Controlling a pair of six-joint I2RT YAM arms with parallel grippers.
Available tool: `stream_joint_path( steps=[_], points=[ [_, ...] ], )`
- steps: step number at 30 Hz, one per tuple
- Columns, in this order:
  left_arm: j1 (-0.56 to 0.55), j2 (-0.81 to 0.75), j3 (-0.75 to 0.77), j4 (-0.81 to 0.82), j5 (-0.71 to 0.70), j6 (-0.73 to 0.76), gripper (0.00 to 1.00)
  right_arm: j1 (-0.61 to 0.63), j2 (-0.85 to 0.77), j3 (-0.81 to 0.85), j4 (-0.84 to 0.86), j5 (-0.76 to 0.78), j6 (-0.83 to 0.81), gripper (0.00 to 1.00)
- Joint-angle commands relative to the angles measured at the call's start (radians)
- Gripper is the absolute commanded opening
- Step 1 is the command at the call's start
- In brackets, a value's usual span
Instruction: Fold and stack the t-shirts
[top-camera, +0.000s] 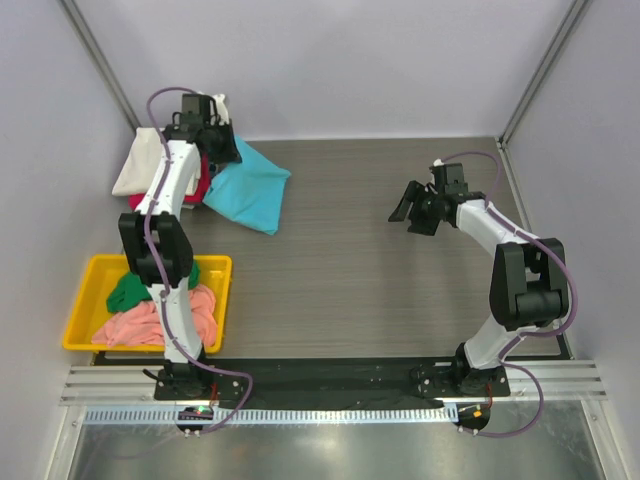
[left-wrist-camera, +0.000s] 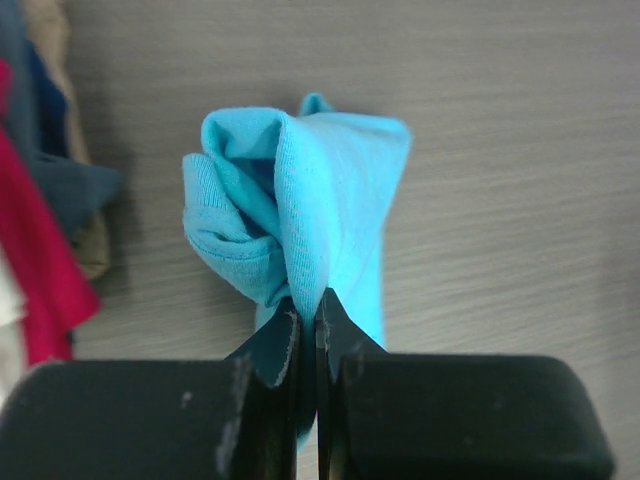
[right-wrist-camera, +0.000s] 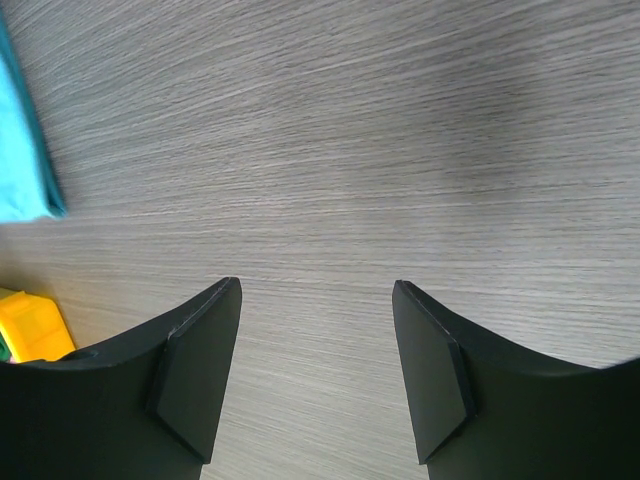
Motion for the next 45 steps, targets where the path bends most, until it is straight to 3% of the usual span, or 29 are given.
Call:
stream_joint_path(
  steps=[1, 29, 45],
  points=[
    [0.037, -0.026, 0.13, -0.081, -0.016, 0.045, 0.0, 0.007, -0.029, -0.011, 0.011, -0.017, -0.016, 0.68],
    [0.149, -0.158, 0.388, -0.117, -0.068, 0.071, 0.0, 0.011, 0.005, -0.01, 0.045, -0.06, -0.003, 0.68],
    [0.216, -0.126, 0.37, -0.084, -0.038, 0.07, 0.0, 0.026, 0.02, -0.018, 0.068, -0.08, 0.004, 0.68]
  ],
)
